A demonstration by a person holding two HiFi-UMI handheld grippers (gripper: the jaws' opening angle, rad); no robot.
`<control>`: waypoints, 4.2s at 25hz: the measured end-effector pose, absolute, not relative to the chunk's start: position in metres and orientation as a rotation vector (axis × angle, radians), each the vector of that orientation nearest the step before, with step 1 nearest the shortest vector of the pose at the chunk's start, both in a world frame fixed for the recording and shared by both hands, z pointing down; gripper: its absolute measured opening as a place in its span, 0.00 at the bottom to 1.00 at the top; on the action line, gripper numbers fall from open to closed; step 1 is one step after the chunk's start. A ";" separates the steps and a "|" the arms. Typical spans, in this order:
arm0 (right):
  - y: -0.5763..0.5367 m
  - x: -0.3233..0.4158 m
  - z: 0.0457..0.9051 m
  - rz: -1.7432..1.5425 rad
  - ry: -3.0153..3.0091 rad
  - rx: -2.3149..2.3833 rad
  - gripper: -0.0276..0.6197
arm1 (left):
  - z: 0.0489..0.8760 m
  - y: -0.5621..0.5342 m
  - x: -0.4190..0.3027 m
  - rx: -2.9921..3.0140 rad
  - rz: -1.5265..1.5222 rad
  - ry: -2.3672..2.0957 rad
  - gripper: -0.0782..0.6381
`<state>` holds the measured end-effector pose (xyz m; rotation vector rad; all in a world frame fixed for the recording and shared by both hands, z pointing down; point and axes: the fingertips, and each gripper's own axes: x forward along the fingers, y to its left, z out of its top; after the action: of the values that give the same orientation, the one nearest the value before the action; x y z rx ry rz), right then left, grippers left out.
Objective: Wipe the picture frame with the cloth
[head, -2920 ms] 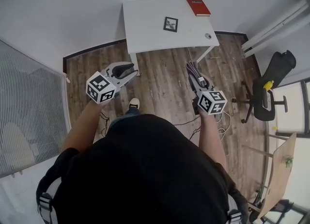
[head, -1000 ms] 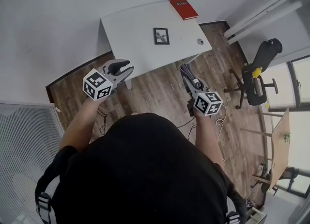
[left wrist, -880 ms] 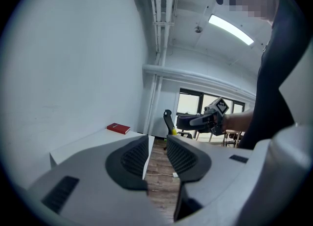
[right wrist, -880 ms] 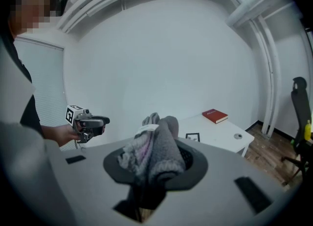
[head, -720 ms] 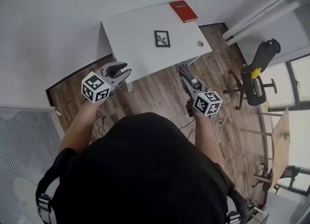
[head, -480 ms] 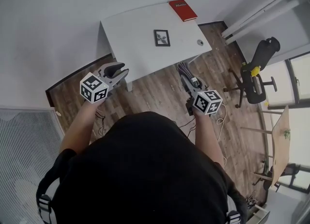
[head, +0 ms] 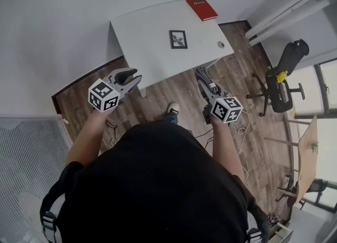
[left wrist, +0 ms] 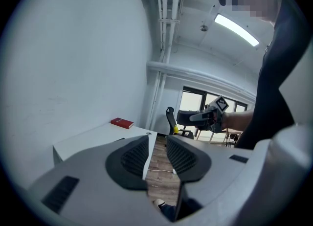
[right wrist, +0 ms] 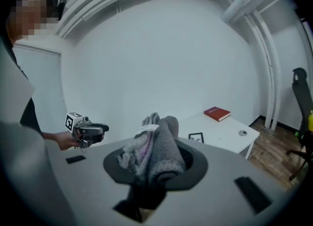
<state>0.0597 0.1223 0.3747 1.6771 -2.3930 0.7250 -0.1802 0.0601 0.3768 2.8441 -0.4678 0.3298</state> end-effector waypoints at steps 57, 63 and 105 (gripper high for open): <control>-0.073 0.235 0.434 0.902 -2.604 1.326 0.20 | 0.398 -0.051 0.008 2.722 0.550 -0.723 0.28; -0.077 0.228 0.437 0.897 -2.594 1.319 0.20 | 0.412 -0.058 0.003 2.696 0.535 -0.715 0.28; -0.206 0.182 0.494 0.886 -2.400 1.201 0.20 | 0.531 -0.163 -0.008 2.597 0.650 -0.624 0.29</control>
<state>0.1819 -0.2059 0.4942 1.2008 -2.3995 0.8861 -0.0078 -0.1633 0.5309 2.5968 -0.6242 0.6502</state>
